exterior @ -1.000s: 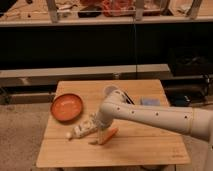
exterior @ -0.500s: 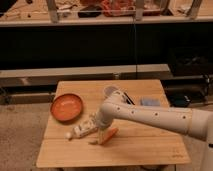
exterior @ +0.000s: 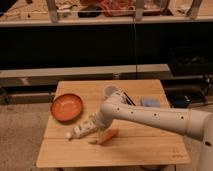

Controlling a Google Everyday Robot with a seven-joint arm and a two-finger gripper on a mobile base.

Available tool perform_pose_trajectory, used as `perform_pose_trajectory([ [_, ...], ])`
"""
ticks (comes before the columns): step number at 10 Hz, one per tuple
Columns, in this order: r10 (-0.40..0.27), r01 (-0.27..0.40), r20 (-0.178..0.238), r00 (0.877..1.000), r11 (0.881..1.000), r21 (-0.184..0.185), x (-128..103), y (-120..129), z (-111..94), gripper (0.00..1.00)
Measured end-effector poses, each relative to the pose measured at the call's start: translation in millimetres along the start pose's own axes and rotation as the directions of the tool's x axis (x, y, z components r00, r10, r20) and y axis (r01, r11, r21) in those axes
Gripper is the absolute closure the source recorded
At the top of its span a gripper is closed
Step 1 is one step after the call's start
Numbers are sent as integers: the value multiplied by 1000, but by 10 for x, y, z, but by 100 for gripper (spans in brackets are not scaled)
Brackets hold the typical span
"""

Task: Place the bottle in the ceramic bowl

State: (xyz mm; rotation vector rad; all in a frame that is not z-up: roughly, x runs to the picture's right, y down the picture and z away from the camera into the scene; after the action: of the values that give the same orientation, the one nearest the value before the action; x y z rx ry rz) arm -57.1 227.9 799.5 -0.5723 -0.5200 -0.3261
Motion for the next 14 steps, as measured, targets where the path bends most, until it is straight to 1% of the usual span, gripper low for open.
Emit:
perform_pose_trajectory([
  [3,3,-3,8,1000,1000,-2,10,-7,81,20],
  [4,-2,2,3,1000,1000,1,32,-21,107,20],
  [8,-1,1,21,1000,1000,-14,11,-11,233,20],
  [10,-4,5,20,1000,1000,-18,-19,-6,246,20],
  [11,-13,14,20,1000,1000,-26,-19,11,243,22],
  [12,-19,19,22,1000,999,-32,-13,22,248,30],
  [13,-23,24,22,999,999,-39,-19,43,269,42],
  [14,-26,27,23,999,999,-43,-30,44,284,49],
])
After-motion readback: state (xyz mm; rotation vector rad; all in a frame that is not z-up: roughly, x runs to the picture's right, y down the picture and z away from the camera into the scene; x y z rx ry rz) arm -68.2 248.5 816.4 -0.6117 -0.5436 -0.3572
